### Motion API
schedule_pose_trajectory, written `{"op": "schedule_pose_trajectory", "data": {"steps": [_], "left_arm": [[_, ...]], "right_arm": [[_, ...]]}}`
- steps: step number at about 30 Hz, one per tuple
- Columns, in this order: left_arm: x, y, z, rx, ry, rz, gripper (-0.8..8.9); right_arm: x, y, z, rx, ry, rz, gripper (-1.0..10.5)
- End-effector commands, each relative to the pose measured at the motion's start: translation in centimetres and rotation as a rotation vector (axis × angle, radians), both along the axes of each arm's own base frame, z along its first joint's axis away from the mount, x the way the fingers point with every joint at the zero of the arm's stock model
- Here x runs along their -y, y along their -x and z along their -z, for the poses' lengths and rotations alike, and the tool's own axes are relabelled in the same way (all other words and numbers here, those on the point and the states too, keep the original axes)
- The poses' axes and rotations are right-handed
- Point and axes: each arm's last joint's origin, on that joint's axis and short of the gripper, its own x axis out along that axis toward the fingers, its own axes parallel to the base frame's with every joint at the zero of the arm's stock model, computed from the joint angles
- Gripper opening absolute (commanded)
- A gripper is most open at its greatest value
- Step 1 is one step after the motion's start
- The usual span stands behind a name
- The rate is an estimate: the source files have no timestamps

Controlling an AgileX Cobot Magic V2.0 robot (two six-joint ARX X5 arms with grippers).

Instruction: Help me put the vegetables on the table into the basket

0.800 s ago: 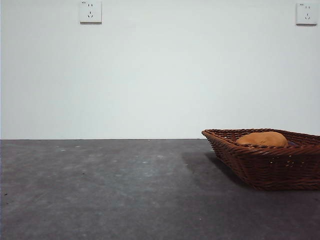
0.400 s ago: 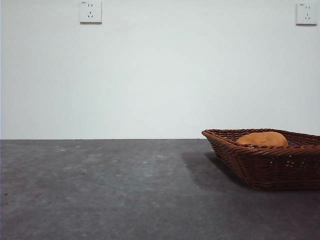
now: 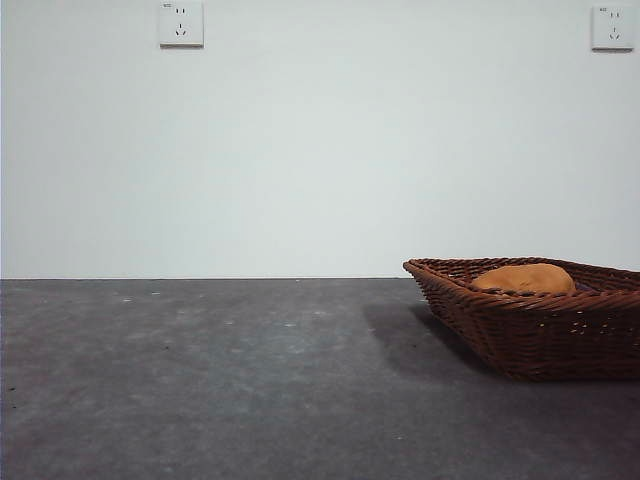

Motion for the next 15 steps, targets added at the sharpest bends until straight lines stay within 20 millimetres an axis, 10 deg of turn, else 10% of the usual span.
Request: {"op": "schedule_pose_trajectory", "data": {"steps": [1,15], "left_arm": [[-0.03,-0.05,0.29,-0.006,0.009,-0.005,-0.04],[-0.03,-0.05,0.29,-0.006,0.009,-0.006,-0.04]], "right_arm": [[0.01,-0.05,0.19,0.004,-0.01,0.003,0.0],[0.0,-0.03,0.21,-0.003,-0.013,0.001,0.0]]}}
